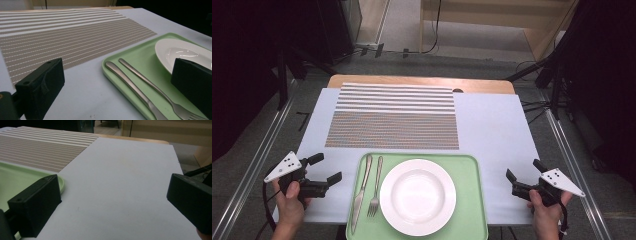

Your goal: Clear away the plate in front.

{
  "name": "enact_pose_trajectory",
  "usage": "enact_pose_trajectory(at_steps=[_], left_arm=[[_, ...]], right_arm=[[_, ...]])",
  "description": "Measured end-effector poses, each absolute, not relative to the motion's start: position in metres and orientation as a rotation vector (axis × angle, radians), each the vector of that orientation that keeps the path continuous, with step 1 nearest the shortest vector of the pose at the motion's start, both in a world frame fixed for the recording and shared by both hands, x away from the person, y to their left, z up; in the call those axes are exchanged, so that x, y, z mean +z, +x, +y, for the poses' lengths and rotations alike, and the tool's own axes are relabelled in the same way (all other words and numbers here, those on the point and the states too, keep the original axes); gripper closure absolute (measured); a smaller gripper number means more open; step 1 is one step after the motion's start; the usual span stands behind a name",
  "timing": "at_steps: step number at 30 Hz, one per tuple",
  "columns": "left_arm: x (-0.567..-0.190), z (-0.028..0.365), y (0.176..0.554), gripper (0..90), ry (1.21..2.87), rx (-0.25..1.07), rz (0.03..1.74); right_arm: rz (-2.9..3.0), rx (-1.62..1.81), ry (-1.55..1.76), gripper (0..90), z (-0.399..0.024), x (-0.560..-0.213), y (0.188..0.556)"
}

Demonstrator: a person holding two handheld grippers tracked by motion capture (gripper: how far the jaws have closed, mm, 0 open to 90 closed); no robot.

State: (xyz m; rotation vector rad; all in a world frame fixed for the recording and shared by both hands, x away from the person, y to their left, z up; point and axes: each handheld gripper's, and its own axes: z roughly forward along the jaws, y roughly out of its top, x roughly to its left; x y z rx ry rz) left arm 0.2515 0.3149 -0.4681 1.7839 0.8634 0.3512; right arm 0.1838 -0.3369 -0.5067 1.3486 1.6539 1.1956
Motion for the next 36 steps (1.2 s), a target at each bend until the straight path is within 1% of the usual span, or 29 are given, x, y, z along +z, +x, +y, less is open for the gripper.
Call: enact_pose_trajectory(at_steps=[5, 11, 20, 24, 27, 36], left_arm=[[-0.471, 0.326, 0.253, 0.0, 1.771, 0.344, 0.864], [-0.473, 0.344, 0.252, 0.0, 1.774, 0.392, 0.878], [-0.475, 0.369, 0.249, 0.0, 1.733, 0.419, 0.917], [-0.477, 0.372, 0.249, 0.0, 1.718, 0.408, 0.912], [-0.483, 0.371, 0.249, 0.0, 1.691, 0.366, 0.894], [-0.487, 0.369, 0.25, 0.0, 1.687, 0.367, 0.889]], right_arm=[[1.655, 1.197, 1.366, 0.0, -0.336, -0.507, 0.184], [1.655, 1.191, 1.363, 0.0, -0.336, -0.507, 0.185], [1.652, 1.189, 1.366, 0.0, -0.338, -0.508, 0.187], [1.653, 1.194, 1.372, 0.0, -0.339, -0.51, 0.189], [1.642, 1.204, 1.37, 0.0, -0.341, -0.512, 0.19], [1.647, 1.196, 1.374, 0.0, -0.34, -0.513, 0.19]])
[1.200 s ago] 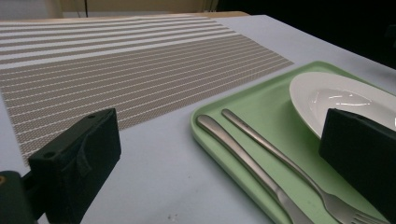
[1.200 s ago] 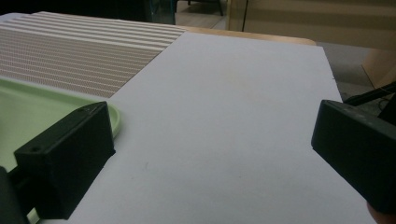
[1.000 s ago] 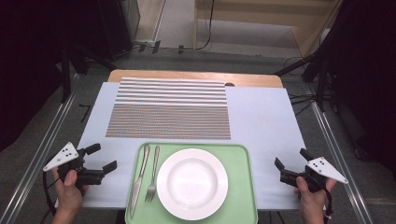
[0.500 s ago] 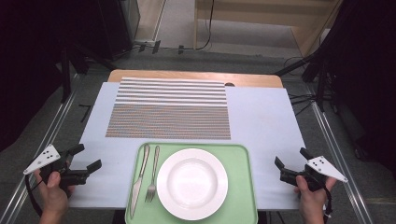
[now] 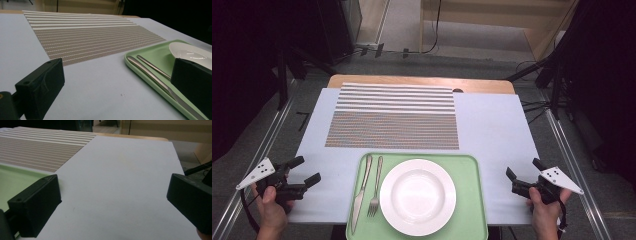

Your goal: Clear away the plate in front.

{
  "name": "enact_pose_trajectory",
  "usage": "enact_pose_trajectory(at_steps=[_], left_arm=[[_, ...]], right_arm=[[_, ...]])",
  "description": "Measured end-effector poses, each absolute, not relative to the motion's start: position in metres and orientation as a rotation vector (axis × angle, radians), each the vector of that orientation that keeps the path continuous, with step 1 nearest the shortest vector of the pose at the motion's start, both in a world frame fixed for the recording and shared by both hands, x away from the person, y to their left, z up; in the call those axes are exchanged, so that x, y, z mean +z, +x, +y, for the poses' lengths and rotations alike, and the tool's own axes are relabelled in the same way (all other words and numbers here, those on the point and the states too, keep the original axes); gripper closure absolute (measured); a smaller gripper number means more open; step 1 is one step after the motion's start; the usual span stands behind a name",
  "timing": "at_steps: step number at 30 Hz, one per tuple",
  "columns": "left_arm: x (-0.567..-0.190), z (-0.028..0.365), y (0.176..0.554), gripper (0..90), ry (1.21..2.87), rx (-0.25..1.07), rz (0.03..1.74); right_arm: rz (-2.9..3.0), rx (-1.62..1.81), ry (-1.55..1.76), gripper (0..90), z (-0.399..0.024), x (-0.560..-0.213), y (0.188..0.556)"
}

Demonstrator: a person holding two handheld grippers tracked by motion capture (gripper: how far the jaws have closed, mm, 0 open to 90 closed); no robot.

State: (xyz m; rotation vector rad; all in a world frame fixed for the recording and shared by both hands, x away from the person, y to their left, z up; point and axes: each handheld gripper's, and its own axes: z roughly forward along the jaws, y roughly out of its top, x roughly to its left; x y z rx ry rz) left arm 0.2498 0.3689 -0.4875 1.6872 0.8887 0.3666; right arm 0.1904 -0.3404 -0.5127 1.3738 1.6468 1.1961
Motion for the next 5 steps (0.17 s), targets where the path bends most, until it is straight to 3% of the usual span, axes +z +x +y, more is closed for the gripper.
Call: enact_pose_trajectory(at_steps=[5], left_arm=[[-0.4882, 0.3666, 0.2503, 0.0, 1.694, 0.367, 0.889]], right_arm=[[1.651, 1.199, 1.384, 0.0, -0.3393, -0.5125, 0.1895]])
